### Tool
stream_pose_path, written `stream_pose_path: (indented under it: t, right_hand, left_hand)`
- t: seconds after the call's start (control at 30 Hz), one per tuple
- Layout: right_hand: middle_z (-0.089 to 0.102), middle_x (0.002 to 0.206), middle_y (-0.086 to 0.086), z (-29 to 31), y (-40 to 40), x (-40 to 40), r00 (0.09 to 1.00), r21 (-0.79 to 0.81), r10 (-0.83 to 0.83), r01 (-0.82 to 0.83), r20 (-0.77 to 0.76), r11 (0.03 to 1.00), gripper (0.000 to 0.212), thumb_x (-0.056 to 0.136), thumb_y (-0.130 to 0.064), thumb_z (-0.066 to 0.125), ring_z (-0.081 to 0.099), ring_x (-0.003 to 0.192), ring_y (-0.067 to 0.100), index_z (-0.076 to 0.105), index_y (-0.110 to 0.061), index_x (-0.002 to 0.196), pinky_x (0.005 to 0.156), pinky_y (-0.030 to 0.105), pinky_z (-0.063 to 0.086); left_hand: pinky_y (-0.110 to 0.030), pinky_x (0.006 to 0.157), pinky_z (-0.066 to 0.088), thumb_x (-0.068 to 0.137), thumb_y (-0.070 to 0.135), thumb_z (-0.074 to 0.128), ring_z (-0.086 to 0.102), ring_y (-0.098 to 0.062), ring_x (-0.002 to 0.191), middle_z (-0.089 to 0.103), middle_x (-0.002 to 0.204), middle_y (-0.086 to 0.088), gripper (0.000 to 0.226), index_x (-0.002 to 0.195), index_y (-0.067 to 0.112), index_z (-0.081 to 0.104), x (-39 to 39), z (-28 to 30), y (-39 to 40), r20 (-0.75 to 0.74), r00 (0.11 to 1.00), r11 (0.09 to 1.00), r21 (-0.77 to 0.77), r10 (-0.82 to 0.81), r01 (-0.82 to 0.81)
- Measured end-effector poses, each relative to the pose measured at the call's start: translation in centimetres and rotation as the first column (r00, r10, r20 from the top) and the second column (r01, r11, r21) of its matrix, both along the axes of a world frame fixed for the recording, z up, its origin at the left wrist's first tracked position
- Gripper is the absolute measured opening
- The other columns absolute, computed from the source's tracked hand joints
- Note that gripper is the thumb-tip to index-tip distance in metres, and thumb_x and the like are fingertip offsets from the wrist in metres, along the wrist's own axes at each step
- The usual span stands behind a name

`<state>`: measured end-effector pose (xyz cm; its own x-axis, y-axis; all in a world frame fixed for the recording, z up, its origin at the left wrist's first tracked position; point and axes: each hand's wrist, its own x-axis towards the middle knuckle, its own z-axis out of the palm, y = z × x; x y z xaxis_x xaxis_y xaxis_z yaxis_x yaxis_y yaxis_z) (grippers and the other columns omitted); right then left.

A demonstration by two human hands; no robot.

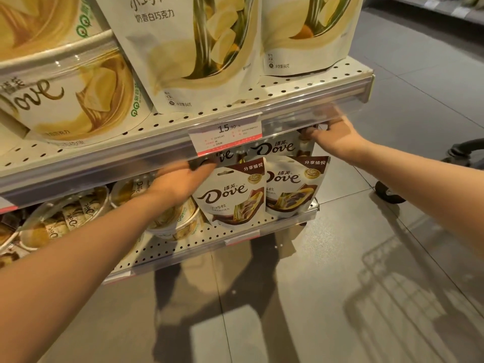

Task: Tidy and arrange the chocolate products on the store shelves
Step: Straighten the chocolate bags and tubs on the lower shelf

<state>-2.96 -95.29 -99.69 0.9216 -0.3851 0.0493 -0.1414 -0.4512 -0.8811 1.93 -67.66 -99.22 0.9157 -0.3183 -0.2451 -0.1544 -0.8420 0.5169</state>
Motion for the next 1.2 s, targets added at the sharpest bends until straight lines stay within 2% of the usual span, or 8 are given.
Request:
stream_pose_path:
  t: [0.07,0.17,0.3,0.37,0.67,0.83,0.97,1.2]
  right_hand:
    - [0.051,0.097,-0.011,0.7,0.5,-1.2,0.994,-0.261,0.109,-0.11,-0.015,0.959,0.037,0.087,-0.027,0.06,0.05,0.085,0.002,0.049,-0.019,0.122,0.072,0.013,0.042]
    - [0.059,0.108,-0.002,1.4,0.9,-2.0,0.945,-0.549,0.254,-0.326,-0.206,0.77,0.034,0.082,-0.047,0.061,0.051,0.103,0.016,0.062,-0.024,0.105,0.097,0.036,0.04]
    - [0.053,0.13,-0.002,0.6,1.9,-1.1,0.878,-0.658,0.287,-0.477,-0.382,0.582,0.035,0.084,-0.038,0.063,0.048,0.119,0.021,0.061,-0.021,0.114,0.107,0.039,0.03]
    - [0.055,0.129,-0.001,0.2,2.0,-0.5,0.884,-0.668,0.268,-0.466,-0.383,0.58,0.028,0.086,-0.032,0.063,0.05,0.118,0.023,0.064,-0.018,0.109,0.109,0.04,0.029]
    - [0.063,0.108,0.008,-0.5,1.8,-0.2,0.894,-0.623,0.23,-0.435,-0.385,0.65,0.023,0.091,-0.025,0.056,0.057,0.099,0.027,0.064,-0.012,0.108,0.092,0.04,0.046]
    - [0.062,0.119,0.006,-0.4,1.5,-0.1,0.928,-0.688,0.201,-0.368,-0.314,0.626,0.03,0.093,-0.03,0.052,0.051,0.113,0.027,0.062,-0.017,0.118,0.106,0.039,0.03]
    - [0.061,0.119,0.005,-0.5,1.7,0.0,0.923,-0.693,0.198,-0.38,-0.331,0.613,0.03,0.094,-0.03,0.05,0.05,0.113,0.027,0.06,-0.018,0.119,0.102,0.037,0.027]
    - [0.064,0.1,0.01,-0.5,1.9,0.0,0.906,-0.703,0.21,-0.418,-0.367,0.575,0.019,0.096,-0.023,0.047,0.055,0.096,0.031,0.062,-0.012,0.101,0.088,0.034,0.034]
  left_hand:
    - [-0.032,0.093,0.04,0.074,0.065,0.055,0.049,-0.021,0.118,0.053,0.132,-0.001,0.069,0.13,0.024,0.048,-0.7,0.1,-0.6,0.05,0.995,0.997,0.025,-0.081,0.079]
    - [-0.032,0.101,0.036,0.077,0.05,0.065,0.043,-0.02,0.127,0.049,0.136,-0.001,0.065,0.13,0.017,0.05,-1.7,0.2,-0.8,0.096,0.982,0.979,0.14,-0.163,0.148]
    - [-0.036,0.074,0.048,0.085,0.039,0.062,0.062,-0.022,0.085,0.066,0.091,-0.003,0.023,0.08,0.016,0.062,-1.4,-0.6,-0.5,0.123,0.978,0.986,0.028,-0.168,0.166]
    - [-0.034,0.062,0.045,0.086,0.036,0.061,0.058,-0.02,0.072,0.065,0.082,-0.008,0.027,0.071,0.013,0.058,-1.4,-1.0,-0.4,0.129,0.982,0.99,0.011,-0.138,0.138]
    - [-0.033,0.064,0.051,0.087,0.032,0.062,0.062,-0.016,0.072,0.065,0.079,-0.002,0.029,0.064,0.015,0.053,-1.2,-1.2,-0.2,0.107,0.994,0.998,-0.053,-0.026,0.031]
    - [-0.036,0.073,0.056,0.086,0.032,0.063,0.063,-0.015,0.08,0.067,0.092,-0.001,0.019,0.074,0.018,0.057,-1.0,-1.0,-0.2,0.05,0.998,0.998,-0.055,-0.025,0.028]
    - [-0.026,0.073,0.044,0.087,0.028,0.063,0.052,-0.013,0.089,0.049,0.103,0.008,0.03,0.113,0.014,0.06,-1.4,-0.3,-0.7,0.054,0.999,0.998,-0.061,0.003,0.0]
    - [-0.027,0.075,0.046,0.088,0.03,0.061,0.055,-0.012,0.086,0.061,0.105,0.005,0.022,0.108,0.02,0.06,-1.1,-0.8,-0.5,0.063,0.998,0.998,-0.065,-0.005,0.009]
